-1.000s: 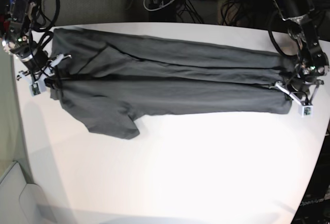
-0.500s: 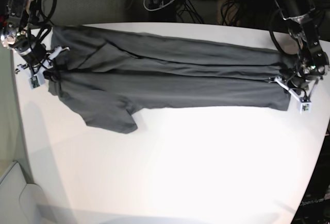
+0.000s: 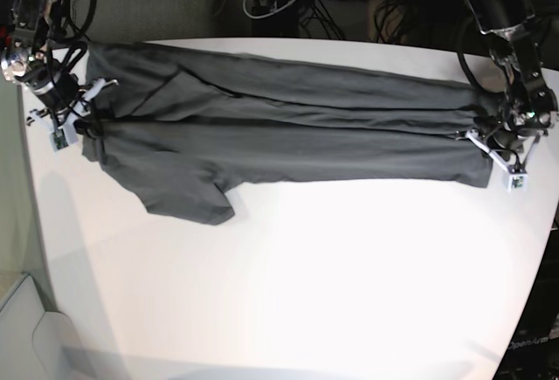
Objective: Layout the t-shirt on the table in an organized manner, then fold the t-shirt properly
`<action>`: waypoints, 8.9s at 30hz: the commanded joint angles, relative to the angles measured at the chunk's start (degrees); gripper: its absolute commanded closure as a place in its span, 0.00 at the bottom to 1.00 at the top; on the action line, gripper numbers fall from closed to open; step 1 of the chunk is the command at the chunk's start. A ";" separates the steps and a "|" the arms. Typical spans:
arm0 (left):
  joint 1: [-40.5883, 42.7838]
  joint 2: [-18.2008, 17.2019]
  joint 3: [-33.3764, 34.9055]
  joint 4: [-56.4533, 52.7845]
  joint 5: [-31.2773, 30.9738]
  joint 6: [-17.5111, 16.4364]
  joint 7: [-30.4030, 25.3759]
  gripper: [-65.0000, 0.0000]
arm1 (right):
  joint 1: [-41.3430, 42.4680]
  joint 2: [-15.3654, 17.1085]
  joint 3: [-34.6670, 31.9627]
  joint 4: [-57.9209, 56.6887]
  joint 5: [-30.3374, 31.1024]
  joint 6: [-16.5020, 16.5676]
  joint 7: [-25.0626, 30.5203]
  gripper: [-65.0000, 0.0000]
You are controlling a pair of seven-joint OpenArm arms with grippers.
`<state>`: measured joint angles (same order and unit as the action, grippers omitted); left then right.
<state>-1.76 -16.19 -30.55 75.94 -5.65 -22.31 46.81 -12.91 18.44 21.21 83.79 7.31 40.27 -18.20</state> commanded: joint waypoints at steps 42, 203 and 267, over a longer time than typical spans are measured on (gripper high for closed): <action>-12.35 0.58 -0.80 -12.87 -0.02 0.90 -8.26 0.28 | 5.30 -1.78 10.13 0.83 -1.29 -0.27 1.01 0.46; 8.13 5.68 -8.80 10.70 -0.46 0.28 5.37 0.98 | -13.42 -5.47 -6.14 30.01 -1.29 -0.27 -31.61 1.00; 9.19 10.51 5.97 29.68 3.58 -2.18 6.16 1.00 | -9.73 -3.10 -5.61 26.50 -1.20 -0.27 -31.87 0.40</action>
<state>7.62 -5.43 -24.16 104.62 -1.67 -24.43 53.65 -22.96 14.59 15.33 109.38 6.04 40.23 -50.96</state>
